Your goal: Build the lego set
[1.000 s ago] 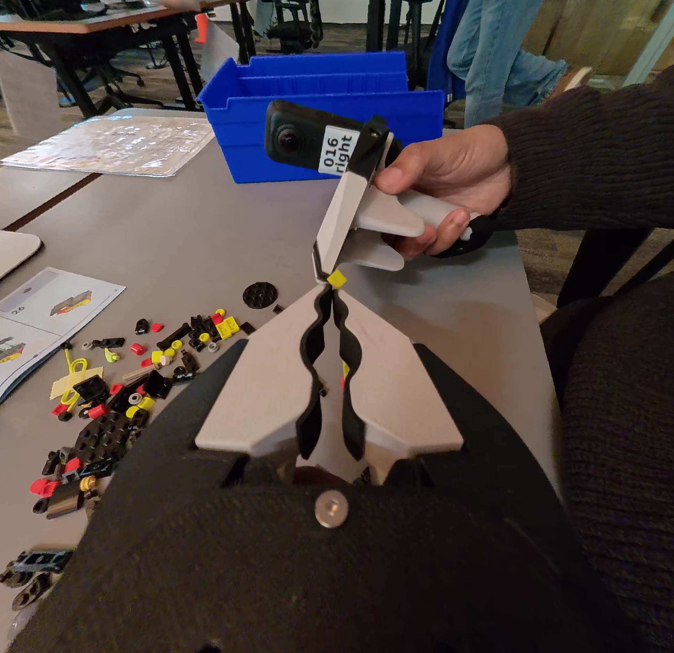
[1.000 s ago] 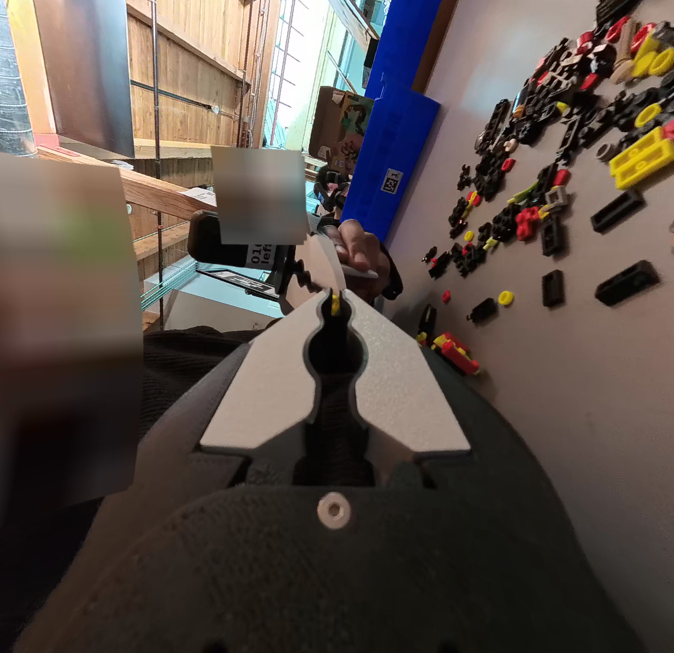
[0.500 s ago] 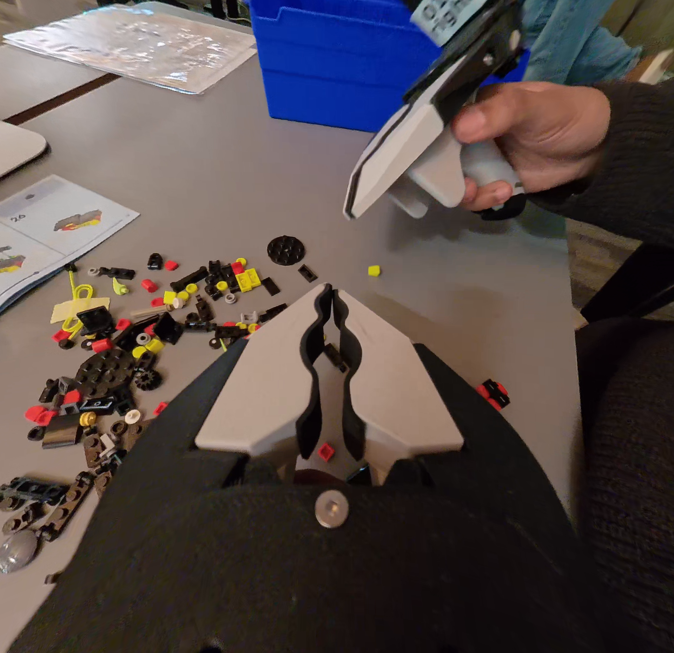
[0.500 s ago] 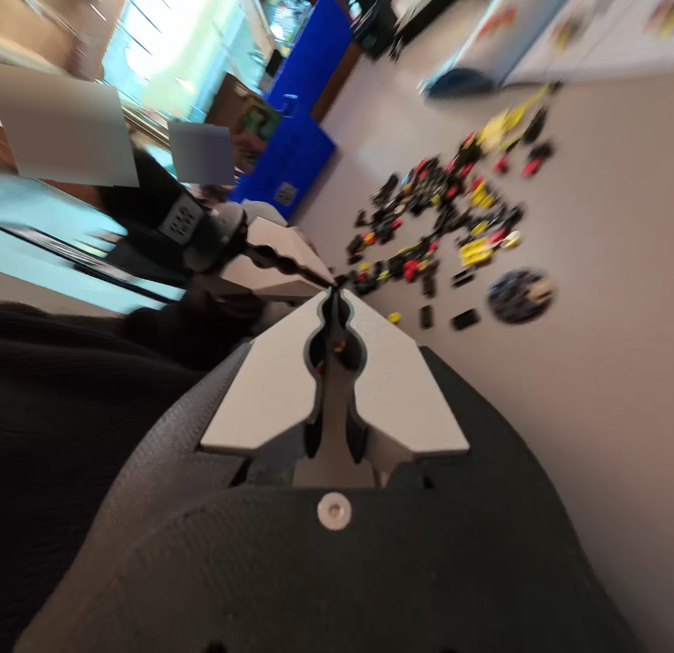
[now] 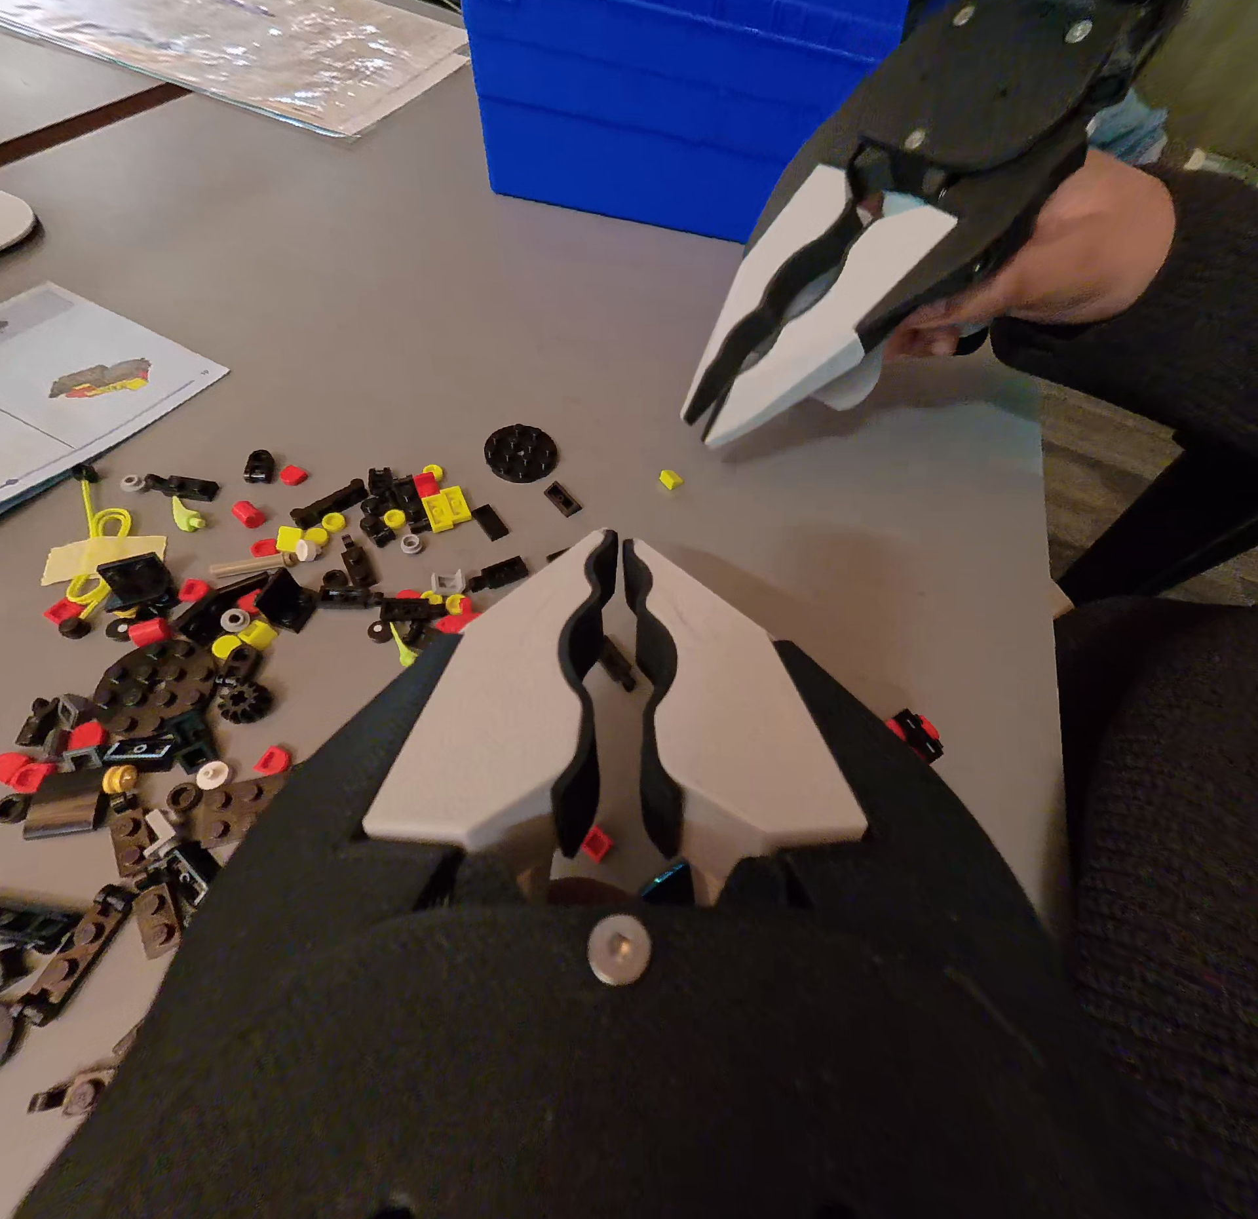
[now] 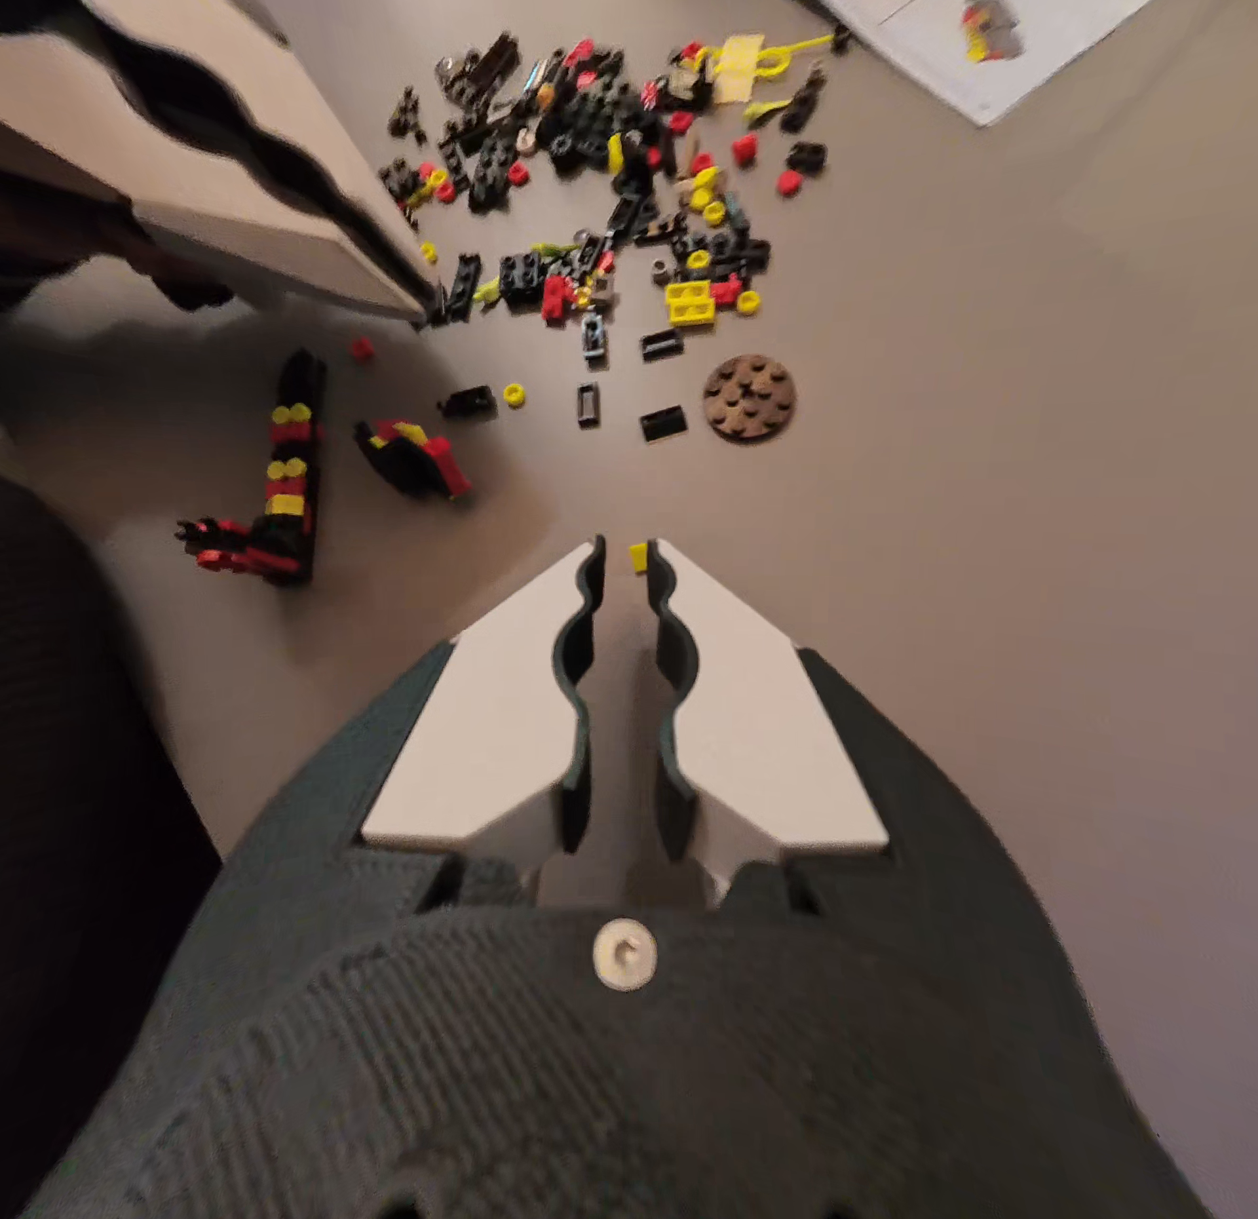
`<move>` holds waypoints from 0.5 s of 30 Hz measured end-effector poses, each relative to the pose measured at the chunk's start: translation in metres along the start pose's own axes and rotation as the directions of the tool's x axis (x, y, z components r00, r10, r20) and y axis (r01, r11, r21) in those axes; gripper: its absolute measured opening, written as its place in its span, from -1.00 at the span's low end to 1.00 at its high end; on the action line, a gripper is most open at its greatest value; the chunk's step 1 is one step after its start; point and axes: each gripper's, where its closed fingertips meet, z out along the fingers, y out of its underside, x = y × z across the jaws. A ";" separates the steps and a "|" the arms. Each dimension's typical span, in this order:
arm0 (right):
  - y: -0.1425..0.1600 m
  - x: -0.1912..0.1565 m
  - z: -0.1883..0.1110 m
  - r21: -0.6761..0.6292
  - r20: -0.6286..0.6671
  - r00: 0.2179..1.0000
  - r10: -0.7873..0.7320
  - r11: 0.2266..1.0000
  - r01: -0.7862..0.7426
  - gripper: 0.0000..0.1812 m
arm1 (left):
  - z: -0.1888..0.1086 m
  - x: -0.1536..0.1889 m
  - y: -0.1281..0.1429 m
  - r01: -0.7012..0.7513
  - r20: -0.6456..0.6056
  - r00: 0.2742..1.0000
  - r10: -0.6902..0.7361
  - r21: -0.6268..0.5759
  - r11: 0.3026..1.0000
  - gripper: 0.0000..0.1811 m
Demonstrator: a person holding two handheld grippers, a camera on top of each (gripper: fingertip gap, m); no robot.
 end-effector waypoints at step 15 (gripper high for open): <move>0.015 0.004 0.020 -0.145 -0.072 0.966 -0.249 0.961 0.237 -0.86 | -0.002 0.017 0.005 -0.023 -0.121 0.992 0.019 -0.030 0.999 -0.63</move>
